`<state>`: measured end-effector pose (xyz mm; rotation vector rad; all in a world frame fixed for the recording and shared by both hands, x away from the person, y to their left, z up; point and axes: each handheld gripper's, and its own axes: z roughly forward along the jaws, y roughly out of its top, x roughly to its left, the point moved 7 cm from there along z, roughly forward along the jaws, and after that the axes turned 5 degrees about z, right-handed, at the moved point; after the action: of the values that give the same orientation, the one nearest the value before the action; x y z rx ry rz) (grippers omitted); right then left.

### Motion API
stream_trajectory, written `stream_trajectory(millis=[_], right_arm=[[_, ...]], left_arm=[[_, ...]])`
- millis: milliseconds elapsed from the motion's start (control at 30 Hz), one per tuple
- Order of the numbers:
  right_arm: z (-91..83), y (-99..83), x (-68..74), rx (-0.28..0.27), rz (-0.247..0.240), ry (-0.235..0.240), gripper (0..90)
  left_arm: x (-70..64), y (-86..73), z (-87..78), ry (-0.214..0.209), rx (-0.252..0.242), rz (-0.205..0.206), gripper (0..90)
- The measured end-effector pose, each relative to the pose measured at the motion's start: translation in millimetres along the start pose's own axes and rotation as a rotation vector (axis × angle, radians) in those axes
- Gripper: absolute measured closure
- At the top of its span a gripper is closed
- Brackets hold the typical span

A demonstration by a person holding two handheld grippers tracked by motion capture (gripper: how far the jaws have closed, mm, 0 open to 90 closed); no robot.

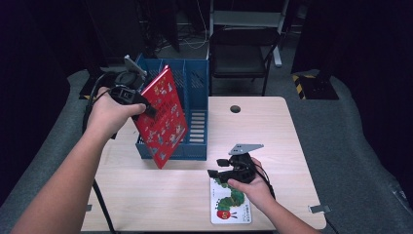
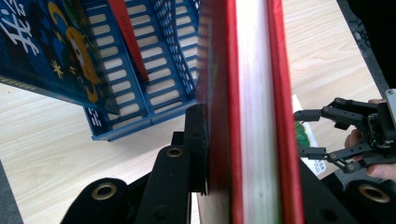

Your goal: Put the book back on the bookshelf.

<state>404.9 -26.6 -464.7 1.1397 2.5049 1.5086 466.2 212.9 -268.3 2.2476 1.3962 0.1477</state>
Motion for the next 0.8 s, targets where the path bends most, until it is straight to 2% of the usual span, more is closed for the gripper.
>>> stream_trajectory(millis=[167, 333, 400, 567, 800], right_arm=[[7.2, 17.0, 12.3, -0.002, -0.039, 0.017, 41.7], [16.5, 32.0, 23.4, -0.012, -0.07, 0.04, 39.5], [21.6, 36.1, 27.9, -0.008, -0.076, 0.046, 38.8], [36.3, 41.5, 35.4, 0.015, -0.11, 0.045, 37.7], [50.9, 48.9, 46.2, 0.013, -0.151, 0.056, 37.2]], left_arm=[[2.2, 3.1, 1.0, 0.01, -0.003, -0.009, 79.0], [3.9, 5.4, 0.4, 0.008, 0.003, -0.023, 79.3], [4.6, 7.0, 0.2, 0.021, -0.008, -0.028, 79.3], [8.1, 9.2, 0.3, 0.02, 0.0, -0.037, 79.6], [11.2, 13.0, 1.4, 0.04, -0.01, -0.051, 79.6]])
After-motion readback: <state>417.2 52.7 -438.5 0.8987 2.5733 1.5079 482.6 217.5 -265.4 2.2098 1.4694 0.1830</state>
